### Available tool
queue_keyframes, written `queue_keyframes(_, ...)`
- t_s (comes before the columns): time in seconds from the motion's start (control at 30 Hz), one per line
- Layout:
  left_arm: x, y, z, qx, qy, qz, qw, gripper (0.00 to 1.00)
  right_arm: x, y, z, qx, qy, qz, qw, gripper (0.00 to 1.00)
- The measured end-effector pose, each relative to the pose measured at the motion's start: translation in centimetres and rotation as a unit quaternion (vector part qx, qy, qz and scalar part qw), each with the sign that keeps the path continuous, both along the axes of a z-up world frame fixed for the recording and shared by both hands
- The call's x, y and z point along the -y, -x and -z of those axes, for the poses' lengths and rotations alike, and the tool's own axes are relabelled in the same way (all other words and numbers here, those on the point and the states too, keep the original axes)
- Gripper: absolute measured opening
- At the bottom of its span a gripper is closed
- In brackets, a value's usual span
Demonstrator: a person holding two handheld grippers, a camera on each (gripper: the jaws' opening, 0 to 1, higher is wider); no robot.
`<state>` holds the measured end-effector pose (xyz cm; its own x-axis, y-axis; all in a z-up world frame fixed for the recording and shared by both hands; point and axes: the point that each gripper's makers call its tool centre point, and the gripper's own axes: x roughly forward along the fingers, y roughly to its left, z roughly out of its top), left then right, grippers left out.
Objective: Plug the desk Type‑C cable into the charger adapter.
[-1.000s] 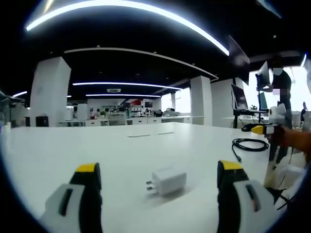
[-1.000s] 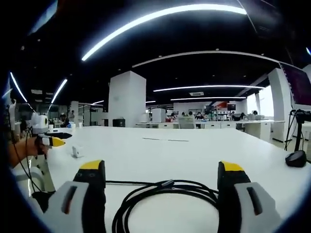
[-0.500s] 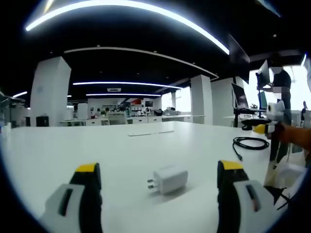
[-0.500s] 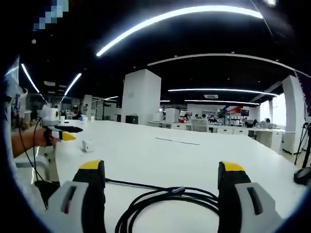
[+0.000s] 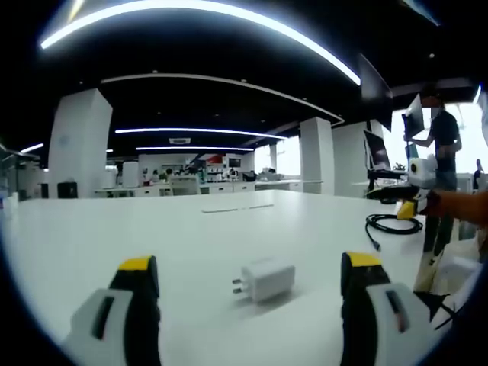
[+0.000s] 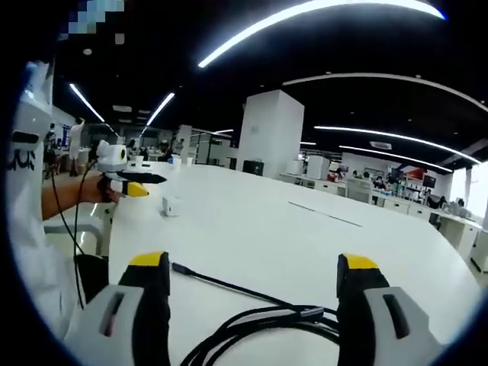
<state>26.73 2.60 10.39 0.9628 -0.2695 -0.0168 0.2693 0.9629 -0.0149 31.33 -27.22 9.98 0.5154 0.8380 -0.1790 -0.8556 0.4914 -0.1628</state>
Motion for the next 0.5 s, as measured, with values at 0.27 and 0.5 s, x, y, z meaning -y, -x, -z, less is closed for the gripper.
queue_keyframes(0.27,-0.1,0.0,0.1,-0.002,0.0,0.0,1.0,1.0,-2.2,0.7,1.6,-0.031,0.04,-0.082,0.9954,0.83)
queue_keyframes(0.5,0.0,0.1,0.1,-0.002,-0.001,0.003,1.0,1.0,-3.8,1.1,2.6,-0.047,0.077,-0.142,0.9858,0.75)
